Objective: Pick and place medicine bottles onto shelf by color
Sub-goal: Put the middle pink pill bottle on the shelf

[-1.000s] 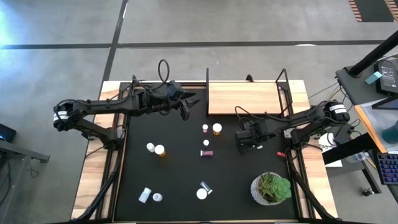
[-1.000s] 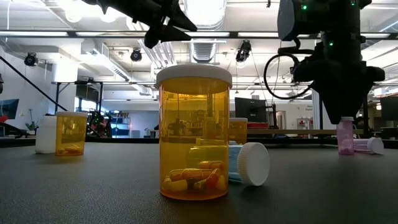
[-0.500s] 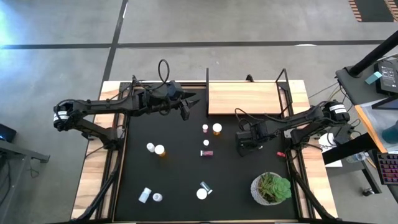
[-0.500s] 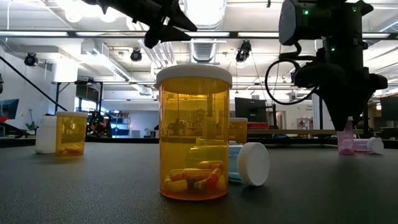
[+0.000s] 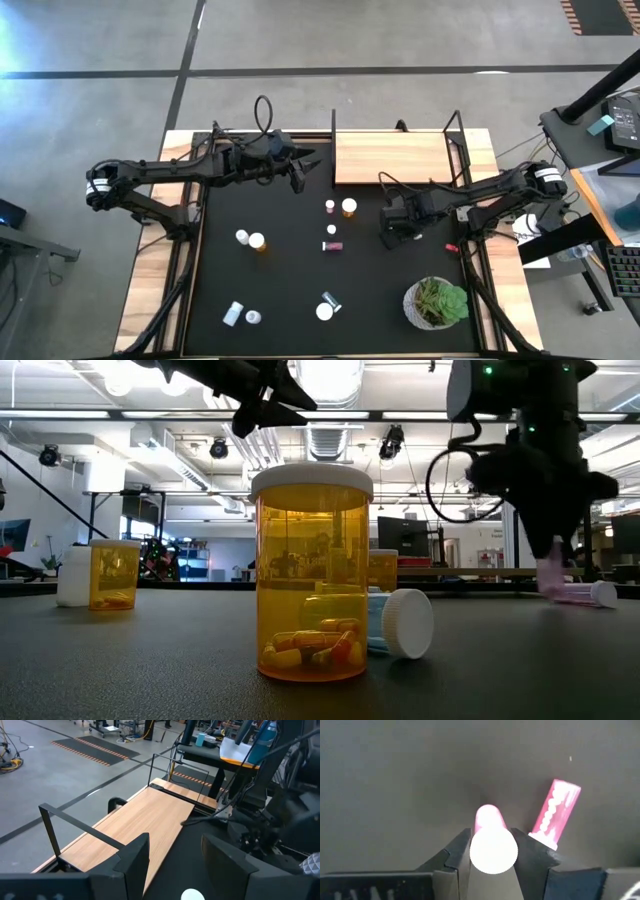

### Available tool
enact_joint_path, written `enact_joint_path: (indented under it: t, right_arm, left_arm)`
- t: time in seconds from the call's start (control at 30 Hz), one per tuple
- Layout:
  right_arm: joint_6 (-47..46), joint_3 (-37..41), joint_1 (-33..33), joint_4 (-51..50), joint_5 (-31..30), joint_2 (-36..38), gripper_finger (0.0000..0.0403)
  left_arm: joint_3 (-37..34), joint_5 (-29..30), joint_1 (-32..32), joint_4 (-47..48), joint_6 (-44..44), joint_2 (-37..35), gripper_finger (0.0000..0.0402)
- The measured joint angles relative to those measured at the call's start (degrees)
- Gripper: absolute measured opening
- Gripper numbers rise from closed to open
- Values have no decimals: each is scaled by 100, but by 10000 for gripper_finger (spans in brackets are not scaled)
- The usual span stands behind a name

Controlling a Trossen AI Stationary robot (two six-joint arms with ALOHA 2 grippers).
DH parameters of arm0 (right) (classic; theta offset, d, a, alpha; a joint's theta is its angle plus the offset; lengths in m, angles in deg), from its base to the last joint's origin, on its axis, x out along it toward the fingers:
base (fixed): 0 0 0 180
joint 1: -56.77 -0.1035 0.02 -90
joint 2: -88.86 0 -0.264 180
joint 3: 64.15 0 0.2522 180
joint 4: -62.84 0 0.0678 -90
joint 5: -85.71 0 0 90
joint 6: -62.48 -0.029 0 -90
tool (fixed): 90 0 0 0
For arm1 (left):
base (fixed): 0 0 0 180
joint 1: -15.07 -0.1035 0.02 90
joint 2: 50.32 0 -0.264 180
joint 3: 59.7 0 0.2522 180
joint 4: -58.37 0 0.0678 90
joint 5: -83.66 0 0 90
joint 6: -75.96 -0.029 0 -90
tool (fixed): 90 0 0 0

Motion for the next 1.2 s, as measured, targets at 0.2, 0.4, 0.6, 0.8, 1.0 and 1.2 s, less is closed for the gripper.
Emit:
enact_joint_path:
  t: [0.2,0.4,0.6,0.8,1.0,1.2]
  right_arm:
    - [462,-360,492,-198,17,109,114]
    - [1681,-815,1238,-770,16,78,114]
    - [3513,-1250,2323,-1086,31,83,114]
    - [5694,-1530,3508,-1208,36,83,113]
    - [7397,-1493,4692,-1235,36,83,112]
    - [8156,-1450,5636,-1164,34,3,113]
  left_arm:
    - [0,-2,-2,21,0,0,164]
    - [0,-4,-2,389,-1,0,164]
    - [0,-4,-2,606,-2,0,164]
    - [4,-2,-70,372,-46,0,164]
    - [20,5,-210,-148,-52,0,164]
    - [43,131,-328,-840,-49,0,164]
